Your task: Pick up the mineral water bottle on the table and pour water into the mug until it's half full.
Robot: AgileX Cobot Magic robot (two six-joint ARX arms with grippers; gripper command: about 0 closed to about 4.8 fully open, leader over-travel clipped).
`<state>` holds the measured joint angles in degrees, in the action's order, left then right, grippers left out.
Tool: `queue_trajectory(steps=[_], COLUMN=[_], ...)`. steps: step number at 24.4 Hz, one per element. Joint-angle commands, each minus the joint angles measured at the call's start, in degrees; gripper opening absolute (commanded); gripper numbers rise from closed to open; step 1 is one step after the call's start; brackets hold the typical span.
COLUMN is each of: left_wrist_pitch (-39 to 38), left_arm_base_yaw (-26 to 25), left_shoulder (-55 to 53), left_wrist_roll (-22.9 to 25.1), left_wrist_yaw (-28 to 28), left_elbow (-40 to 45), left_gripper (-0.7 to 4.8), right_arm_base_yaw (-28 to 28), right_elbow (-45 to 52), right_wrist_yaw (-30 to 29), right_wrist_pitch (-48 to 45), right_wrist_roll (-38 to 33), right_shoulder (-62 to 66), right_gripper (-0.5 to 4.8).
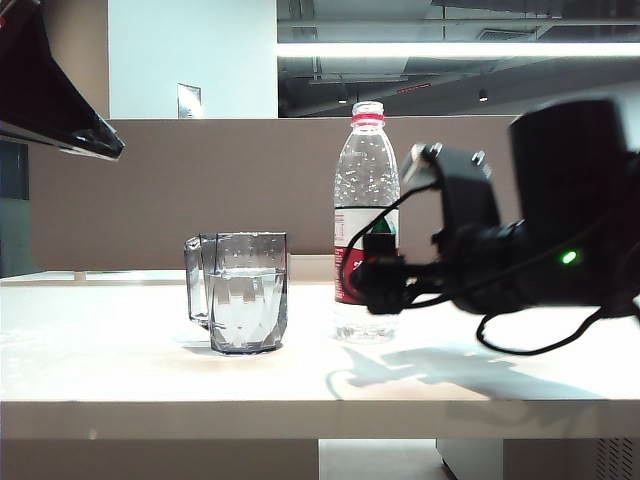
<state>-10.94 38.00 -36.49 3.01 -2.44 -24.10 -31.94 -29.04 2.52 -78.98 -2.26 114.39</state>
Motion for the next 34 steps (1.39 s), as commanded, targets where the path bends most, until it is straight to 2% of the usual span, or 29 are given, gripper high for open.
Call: queue_trajectory(steps=[1, 3, 5, 6, 8, 9, 10, 12, 14, 16, 19, 21, 23, 24, 28, 34], left_wrist_pitch=[0.7, 0.7, 0.7, 0.7, 0.7, 0.7, 0.7, 0.7, 0.7, 0.7, 0.7, 0.7, 0.7, 0.7, 0.7, 0.7], left_arm_base_yaw=[0.0, 0.0, 0.0, -0.1, 0.0, 0.0, 0.0, 0.0, 0.0, -0.1, 0.0, 0.0, -0.1, 0.0, 0.0, 0.0], left_shoulder=[0.1, 0.1, 0.1, 0.1, 0.1, 0.1, 0.1, 0.1, 0.1, 0.1, 0.1, 0.1, 0.1, 0.1, 0.1, 0.1], left_wrist_roll=[0.0, 0.0, 0.0, 0.0, 0.0, 0.0, 0.0, 0.0, 0.0, 0.0, 0.0, 0.0, 0.0, 0.0, 0.0, 0.0], left_wrist_yaw=[-0.2, -0.2, -0.2, -0.2, -0.2, -0.2, -0.2, -0.2, -0.2, -0.2, -0.2, -0.2, -0.2, -0.2, -0.2, -0.2], left_elbow=[-0.2, -0.2, -0.2, -0.2, -0.2, -0.2, -0.2, -0.2, -0.2, -0.2, -0.2, -0.2, -0.2, -0.2, -0.2, -0.2], left_gripper=[-0.01, -0.01, -0.01, -0.01, -0.02, -0.01, -0.01, -0.01, -0.01, -0.01, -0.01, -0.01, -0.01, -0.01, -0.01, -0.01], right_arm_base_yaw=[0.0, 0.0, 0.0, 0.0, 0.0, 0.0, 0.0, 0.0, 0.1, 0.1, 0.1, 0.1, 0.2, 0.2, 0.2, 5.9], right_elbow=[5.1, 9.8, 12.5, 15.1, 17.3, 19.5, 21.9, 24.6, 27.2, 29.1, 29.1, 29.1, 29.0, 29.0, 29.0, 29.0], right_wrist_yaw=[0.3, 0.3, 0.3, 0.3, 0.3, 0.3, 0.3, 0.3, 0.3, 0.3, 0.3, 0.4, 1.4, 3.0, 3.8, 2.1], right_wrist_pitch=[-1.2, -0.4, -0.6, -0.6, -0.6, -0.6, -0.6, -0.5, -0.4, 1.9, 12.4, 22.9, 28.5, 35.2, 46.6, 60.4], right_wrist_roll=[2.3, 2.3, 2.3, 2.3, 2.3, 2.3, 2.4, 2.4, 2.3, 2.3, 2.3, 2.3, 2.3, 2.3, 2.3, 2.3], right_shoulder=[-6.2, -11.1, -13.4, -15.7, -17.6, -19.3, -21.3, -23.7, -26.8, -30.6, -37.7, -45.3, -49.4, -54.3, -63.9, -75.0], right_gripper=[4.79, 4.05, 3.60, 2.76, 1.86, 1.11, 0.72, 0.57, -0.01, -0.05, -0.05, -0.05, -0.05, -0.05, -0.05, -0.05])
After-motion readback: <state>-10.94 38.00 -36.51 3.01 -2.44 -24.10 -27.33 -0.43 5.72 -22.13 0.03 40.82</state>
